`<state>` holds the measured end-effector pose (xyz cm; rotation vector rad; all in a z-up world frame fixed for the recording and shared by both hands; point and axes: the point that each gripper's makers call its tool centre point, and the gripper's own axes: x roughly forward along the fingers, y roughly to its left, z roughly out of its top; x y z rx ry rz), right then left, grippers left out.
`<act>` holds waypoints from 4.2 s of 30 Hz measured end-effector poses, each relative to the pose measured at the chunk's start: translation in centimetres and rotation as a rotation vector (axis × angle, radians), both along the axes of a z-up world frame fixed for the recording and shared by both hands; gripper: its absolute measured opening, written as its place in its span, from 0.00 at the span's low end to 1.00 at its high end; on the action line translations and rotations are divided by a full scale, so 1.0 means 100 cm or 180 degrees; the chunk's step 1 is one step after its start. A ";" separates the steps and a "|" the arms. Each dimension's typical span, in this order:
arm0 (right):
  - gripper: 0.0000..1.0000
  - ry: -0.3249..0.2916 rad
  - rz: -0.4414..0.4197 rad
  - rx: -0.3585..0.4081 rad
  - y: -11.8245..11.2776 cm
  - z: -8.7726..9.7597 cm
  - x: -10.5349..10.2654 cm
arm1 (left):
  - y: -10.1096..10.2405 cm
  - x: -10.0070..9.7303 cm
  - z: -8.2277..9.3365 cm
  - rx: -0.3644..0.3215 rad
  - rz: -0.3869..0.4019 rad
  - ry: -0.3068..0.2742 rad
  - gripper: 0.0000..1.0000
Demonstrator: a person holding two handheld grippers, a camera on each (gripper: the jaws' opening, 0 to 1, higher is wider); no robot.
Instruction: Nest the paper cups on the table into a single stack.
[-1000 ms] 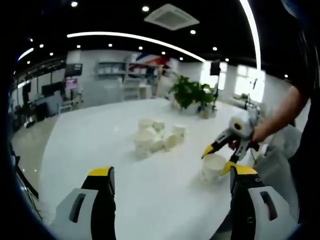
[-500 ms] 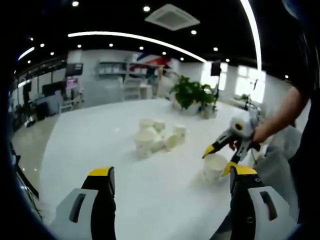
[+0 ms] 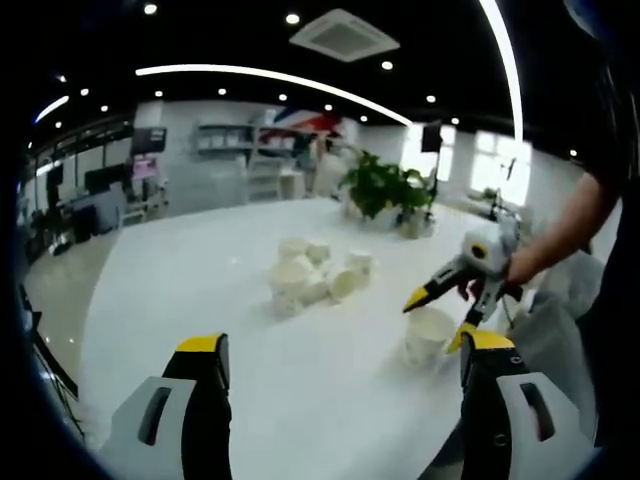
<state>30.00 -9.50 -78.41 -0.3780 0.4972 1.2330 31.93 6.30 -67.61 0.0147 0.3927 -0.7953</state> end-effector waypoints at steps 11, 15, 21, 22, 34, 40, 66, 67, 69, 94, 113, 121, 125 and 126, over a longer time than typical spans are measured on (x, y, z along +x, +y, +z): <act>0.62 -0.0180 -0.0059 0.0144 -0.003 0.021 0.005 | -0.002 0.003 0.002 0.0000 -0.0024 -0.0013 0.96; 0.64 -0.0245 -0.0100 0.0211 -0.003 0.032 0.010 | -0.003 0.004 0.004 0.0001 -0.0030 -0.0018 0.96; 0.68 -0.0374 -0.0215 0.0294 -0.005 0.046 0.019 | -0.004 0.005 0.004 -0.0007 -0.0040 -0.0015 0.97; 0.70 -0.0414 -0.0254 0.0307 -0.007 0.049 0.022 | -0.005 0.005 0.004 -0.0017 -0.0040 -0.0020 0.97; 0.80 -0.0545 -0.0498 0.0413 -0.022 0.062 0.034 | -0.008 0.005 0.004 -0.0041 -0.0040 -0.0026 0.97; 0.86 -0.0610 -0.0585 0.0391 -0.029 0.062 0.038 | -0.010 0.003 0.003 -0.0039 -0.0050 -0.0027 0.97; 1.00 -0.0796 -0.1033 0.0384 -0.085 0.084 0.055 | -0.012 0.008 0.008 -0.0067 -0.0062 -0.0071 0.97; 1.00 -0.0800 -0.1051 0.0376 -0.089 0.085 0.056 | -0.012 0.008 0.008 -0.0060 -0.0064 -0.0076 0.97; 1.00 -0.0806 -0.1116 0.0344 -0.101 0.086 0.057 | -0.011 0.009 0.007 -0.0062 -0.0063 -0.0071 0.97; 1.00 -0.0629 -0.1416 0.0013 -0.164 0.051 0.051 | -0.012 0.013 0.007 -0.0030 -0.0077 -0.0065 0.97; 1.00 -0.0612 -0.1444 0.0097 -0.163 0.053 0.058 | -0.024 0.039 0.004 -0.0014 -0.0041 -0.0146 0.97; 0.99 -0.0593 -0.1464 0.0115 -0.171 0.052 0.057 | -0.036 0.058 0.003 0.0023 -0.0071 -0.0209 0.96; 0.99 -0.0582 -0.1476 0.0114 -0.174 0.052 0.061 | -0.043 0.071 0.002 0.0032 -0.0086 -0.0218 0.96; 0.99 -0.0576 -0.1481 0.0118 -0.174 0.052 0.062 | -0.045 0.073 0.002 0.0026 -0.0098 -0.0211 0.97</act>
